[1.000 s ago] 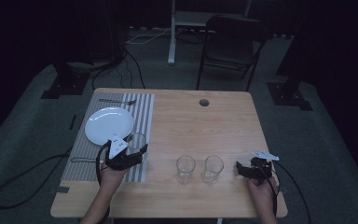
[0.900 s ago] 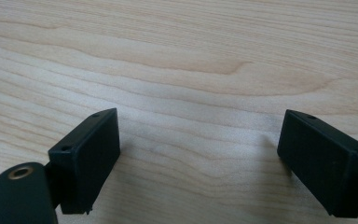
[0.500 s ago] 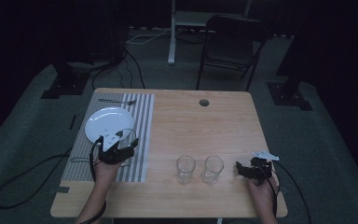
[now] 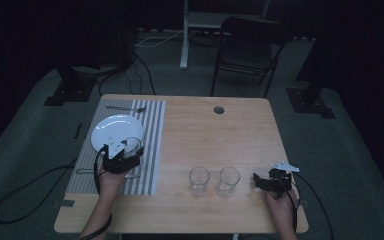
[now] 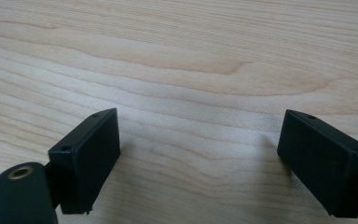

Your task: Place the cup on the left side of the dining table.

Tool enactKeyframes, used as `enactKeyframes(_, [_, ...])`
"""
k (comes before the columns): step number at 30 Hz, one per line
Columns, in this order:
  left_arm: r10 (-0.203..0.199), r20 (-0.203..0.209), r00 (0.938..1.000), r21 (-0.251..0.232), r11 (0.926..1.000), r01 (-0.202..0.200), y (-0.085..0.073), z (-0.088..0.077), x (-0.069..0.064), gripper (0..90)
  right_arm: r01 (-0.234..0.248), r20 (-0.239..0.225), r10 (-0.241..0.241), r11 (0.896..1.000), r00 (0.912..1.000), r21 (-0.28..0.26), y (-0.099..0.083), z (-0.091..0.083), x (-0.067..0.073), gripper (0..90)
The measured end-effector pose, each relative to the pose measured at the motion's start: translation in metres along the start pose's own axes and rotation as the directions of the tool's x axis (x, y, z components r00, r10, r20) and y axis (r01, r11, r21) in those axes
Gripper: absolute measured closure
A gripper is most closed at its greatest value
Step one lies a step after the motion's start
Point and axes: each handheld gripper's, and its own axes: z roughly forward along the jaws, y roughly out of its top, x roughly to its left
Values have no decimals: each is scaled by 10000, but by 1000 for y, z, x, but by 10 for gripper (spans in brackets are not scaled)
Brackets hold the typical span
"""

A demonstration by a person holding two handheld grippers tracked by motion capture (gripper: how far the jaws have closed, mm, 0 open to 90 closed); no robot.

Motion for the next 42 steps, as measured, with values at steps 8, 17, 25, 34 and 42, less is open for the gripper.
enactKeyframes(8, [106, 45, 9999, 62, 9999, -106, -11, 2, 2, 291, 3, 5, -3, 10000, 10000, -3, 0, 0, 0, 126])
enactKeyframes(17, [-3, 78, 10000, 182, 9998, 2, -10, 1, 2, 289, -1, 4, 1, 10000, 10000, -1, 0, 0, 0, 126])
enactKeyframes(25, [-198, -110, 9997, 429, 9989, 202, -9, -1, 0, 285, 0, 4, 0, 10000, 10000, -1, 0, 0, 0, 126])
enactKeyframes(34, [-655, -77, 9978, 925, 9935, 659, -10, -7, 4, 197, 2, 5, -2, 10000, 10000, 0, 0, 0, 0, 126])
enactKeyframes(42, [-927, 18, 9957, 1573, 9833, 913, -17, -10, 8, 2, -2, 4, 2, 10000, 10000, 1, 0, 0, 0, 126])
